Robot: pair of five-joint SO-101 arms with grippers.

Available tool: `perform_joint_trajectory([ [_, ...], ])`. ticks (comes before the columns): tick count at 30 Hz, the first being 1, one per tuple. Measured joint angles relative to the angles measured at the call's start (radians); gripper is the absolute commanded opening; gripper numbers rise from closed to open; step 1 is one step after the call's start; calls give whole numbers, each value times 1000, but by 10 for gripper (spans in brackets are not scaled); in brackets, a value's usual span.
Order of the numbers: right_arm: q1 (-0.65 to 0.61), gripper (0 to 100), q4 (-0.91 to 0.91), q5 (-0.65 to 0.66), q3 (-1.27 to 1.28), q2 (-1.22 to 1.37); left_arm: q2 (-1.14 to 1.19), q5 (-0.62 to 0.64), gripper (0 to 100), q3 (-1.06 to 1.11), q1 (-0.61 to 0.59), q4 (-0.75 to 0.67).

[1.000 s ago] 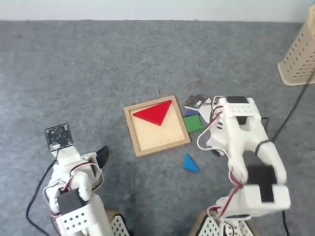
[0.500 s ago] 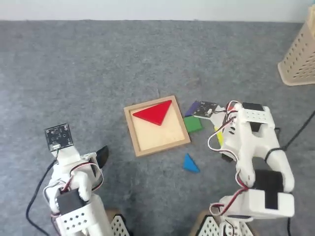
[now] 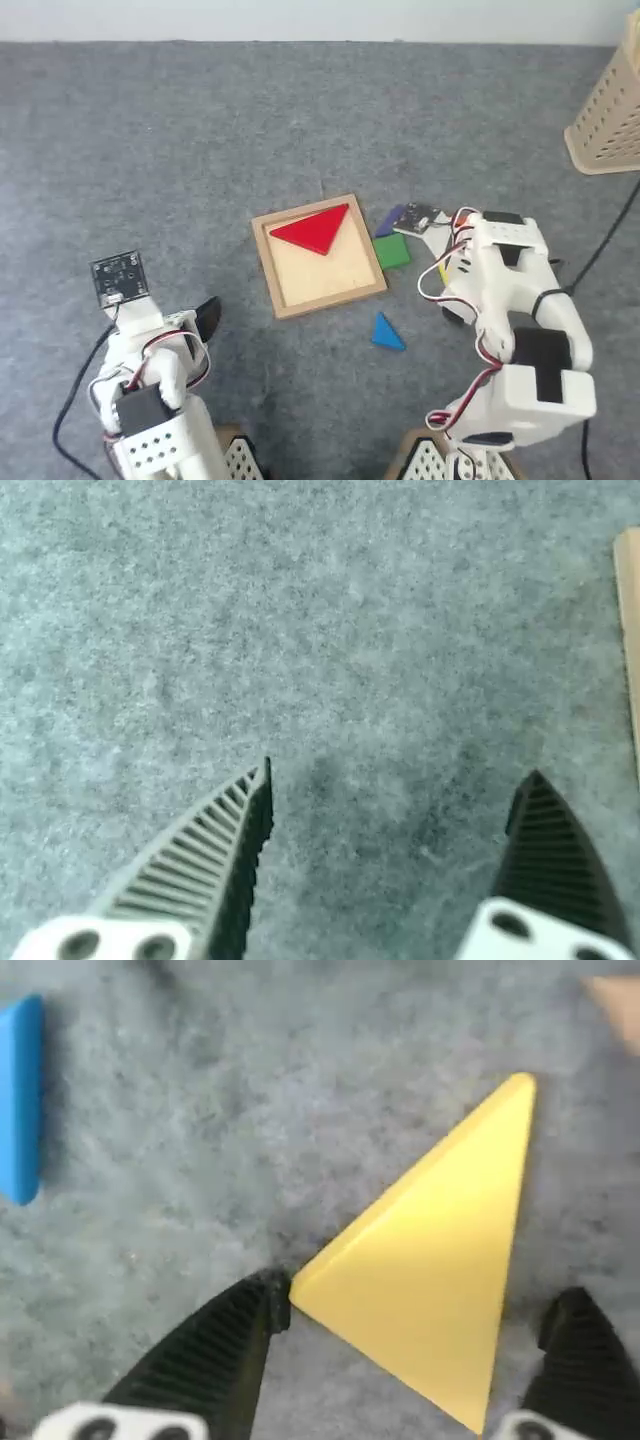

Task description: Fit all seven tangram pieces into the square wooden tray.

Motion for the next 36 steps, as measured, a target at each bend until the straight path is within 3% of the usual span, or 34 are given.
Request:
perform_joint_trajectory([
  [14, 6, 221, -31, -109, -51, 0, 0, 0, 354, 0, 0, 0],
  [22, -86, 224, -23, -307, -46, 0, 0, 0, 354, 0, 0, 0],
  [29, -140, 225, -15, -643, -46, 2, 0, 0, 354, 0, 0, 0],
  [36, -150, 330, 28, -717, -43, 2, 0, 0, 354, 0, 0, 0],
])
